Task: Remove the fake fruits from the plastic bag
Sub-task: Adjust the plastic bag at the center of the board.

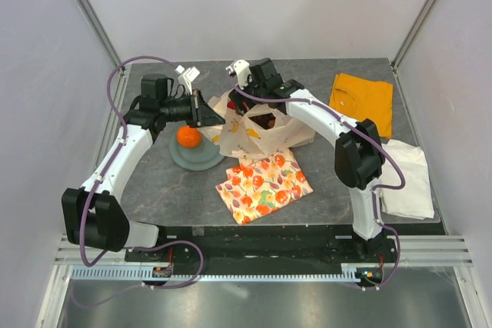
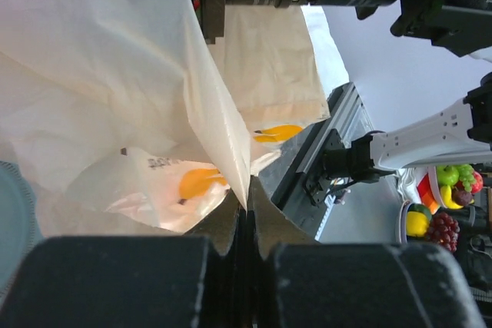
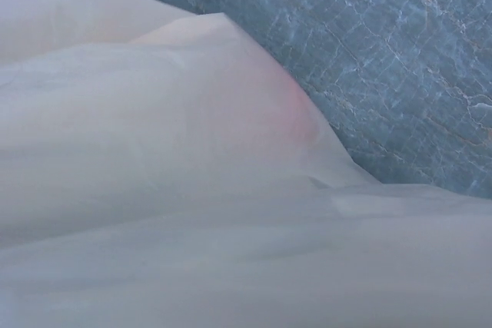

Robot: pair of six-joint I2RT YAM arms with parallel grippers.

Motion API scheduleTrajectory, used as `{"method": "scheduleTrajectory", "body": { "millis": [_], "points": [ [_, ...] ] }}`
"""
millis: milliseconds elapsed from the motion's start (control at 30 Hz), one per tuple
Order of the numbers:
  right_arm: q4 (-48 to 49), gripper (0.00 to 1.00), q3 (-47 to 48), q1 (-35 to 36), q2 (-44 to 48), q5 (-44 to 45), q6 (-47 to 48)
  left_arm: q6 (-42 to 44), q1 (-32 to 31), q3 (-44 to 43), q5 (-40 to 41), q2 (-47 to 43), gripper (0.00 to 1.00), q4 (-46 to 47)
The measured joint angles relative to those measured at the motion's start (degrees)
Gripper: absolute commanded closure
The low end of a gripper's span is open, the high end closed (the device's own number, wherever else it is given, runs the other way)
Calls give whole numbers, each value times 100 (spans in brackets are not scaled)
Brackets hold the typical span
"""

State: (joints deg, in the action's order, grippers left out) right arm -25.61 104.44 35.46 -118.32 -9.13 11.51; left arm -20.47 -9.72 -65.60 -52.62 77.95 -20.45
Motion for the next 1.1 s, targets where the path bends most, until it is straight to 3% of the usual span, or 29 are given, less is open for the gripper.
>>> {"method": "scheduleTrajectory", "body": {
  "millis": [267, 433, 600, 733, 833, 900, 1067, 1100],
  "points": [
    [24, 35, 223, -11, -411, 0, -579, 15, 2, 0, -313, 0, 98, -133],
    [-391, 39, 184, -83, -389, -46, -341, 111, 37, -2, -295, -63, 99, -376],
    [-990, 39, -1051, -184, 487, -247, 175, 212, 94, -2, -273, -153, 99, -479],
    [-1484, 32, -1792, -214, 1152, -525, 455, 262, 98, -2, -273, -177, 99, -479],
    [-1690, 23, -1816, -214, 1519, -702, 774, 275, 98, -2, -304, -184, 98, -479],
    [-1762, 23, -1740, -214, 1766, -782, 1001, 273, 98, -2, -350, -184, 98, -481],
    [-1714, 32, -1078, -214, 2070, -782, 1241, 273, 98, -2, -533, -184, 98, -487],
    [-1620, 39, -1010, -214, 2094, -769, 1237, 273, 98, 0, -570, -184, 98, -492]
  ]
}}
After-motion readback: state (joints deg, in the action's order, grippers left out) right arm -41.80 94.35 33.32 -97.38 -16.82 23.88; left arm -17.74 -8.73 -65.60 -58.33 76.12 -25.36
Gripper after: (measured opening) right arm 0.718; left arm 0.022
